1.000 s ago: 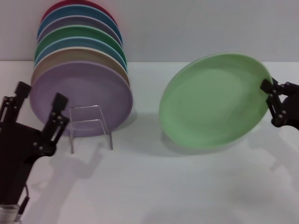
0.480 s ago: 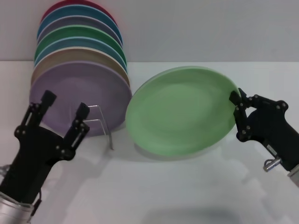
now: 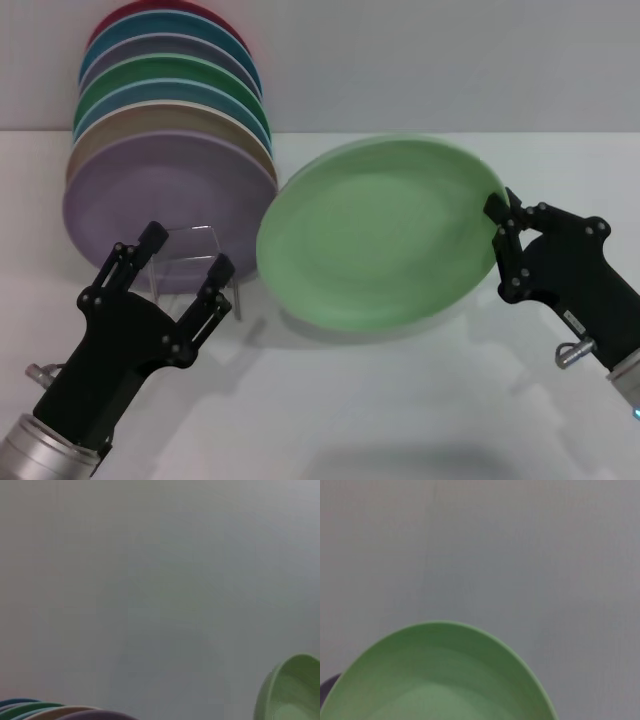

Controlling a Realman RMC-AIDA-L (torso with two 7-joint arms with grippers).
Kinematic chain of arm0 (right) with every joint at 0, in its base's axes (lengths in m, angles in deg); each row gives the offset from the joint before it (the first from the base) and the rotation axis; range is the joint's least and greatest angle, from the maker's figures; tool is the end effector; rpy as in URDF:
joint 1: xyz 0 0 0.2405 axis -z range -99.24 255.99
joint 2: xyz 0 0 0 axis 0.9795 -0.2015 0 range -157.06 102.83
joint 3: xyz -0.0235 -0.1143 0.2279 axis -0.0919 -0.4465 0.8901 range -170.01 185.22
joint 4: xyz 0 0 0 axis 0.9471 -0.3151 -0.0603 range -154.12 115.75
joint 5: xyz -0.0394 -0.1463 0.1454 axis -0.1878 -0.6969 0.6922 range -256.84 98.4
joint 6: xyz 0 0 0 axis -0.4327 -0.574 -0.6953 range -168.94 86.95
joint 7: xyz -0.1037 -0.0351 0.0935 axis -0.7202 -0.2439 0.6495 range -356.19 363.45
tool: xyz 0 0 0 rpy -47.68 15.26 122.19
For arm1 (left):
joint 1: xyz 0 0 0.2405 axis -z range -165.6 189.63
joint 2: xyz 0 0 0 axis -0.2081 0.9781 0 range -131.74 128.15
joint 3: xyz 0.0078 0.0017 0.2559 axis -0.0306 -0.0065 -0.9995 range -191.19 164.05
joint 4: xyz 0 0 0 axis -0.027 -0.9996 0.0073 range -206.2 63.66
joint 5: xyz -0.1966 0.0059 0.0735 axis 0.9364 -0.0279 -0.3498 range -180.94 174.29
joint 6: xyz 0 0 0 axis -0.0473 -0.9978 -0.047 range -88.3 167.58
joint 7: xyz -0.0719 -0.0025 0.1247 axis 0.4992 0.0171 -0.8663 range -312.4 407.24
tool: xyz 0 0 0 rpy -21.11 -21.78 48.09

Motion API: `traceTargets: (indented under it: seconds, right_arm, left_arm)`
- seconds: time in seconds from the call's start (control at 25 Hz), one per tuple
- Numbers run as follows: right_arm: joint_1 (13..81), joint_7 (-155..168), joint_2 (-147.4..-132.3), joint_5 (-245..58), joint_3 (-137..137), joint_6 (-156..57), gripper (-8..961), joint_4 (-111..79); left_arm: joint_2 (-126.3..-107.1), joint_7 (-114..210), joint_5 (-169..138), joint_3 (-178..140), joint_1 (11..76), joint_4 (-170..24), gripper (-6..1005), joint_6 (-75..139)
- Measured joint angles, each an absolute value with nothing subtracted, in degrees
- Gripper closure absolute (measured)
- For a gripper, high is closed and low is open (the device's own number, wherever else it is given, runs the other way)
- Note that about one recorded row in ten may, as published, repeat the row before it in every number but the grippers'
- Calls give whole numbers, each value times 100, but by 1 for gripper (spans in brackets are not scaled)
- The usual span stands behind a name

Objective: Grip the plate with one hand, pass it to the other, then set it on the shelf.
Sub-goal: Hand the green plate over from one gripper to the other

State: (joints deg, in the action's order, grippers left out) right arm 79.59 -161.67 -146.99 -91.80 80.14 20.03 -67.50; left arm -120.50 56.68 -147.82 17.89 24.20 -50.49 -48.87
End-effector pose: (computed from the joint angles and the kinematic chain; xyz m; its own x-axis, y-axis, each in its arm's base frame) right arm 0.2528 0.2638 -0.0323 0.7120 0.2190 -0.6672 -0.5074 -0.4963 -0.7044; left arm -0.2660 0.2294 -0.0589 0.5459 -0.2137 0.8102 0.6024 -0.5720 -0.5567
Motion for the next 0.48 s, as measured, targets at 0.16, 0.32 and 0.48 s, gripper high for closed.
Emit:
traceTargets:
  seconds: [0.16,0.32,0.48]
  right_arm:
    - [7875,-16168,-14695,-9208,7996,1951,931,-6760]
    - [7835,-16168,-14686,-9237,7994,1884,931,-6761]
    - [7830,-16169,-14682,-9251,7993,1903,931,-6766]
  left_arm:
    - [-12051,5641,-14781,1751,2458,-5039,240,-4832]
    - [-12067,5640,-14781,1732,2461,-4978,240,-4682]
    - [-12070,5638,-14781,1692,2502,-4825,241,-4403]
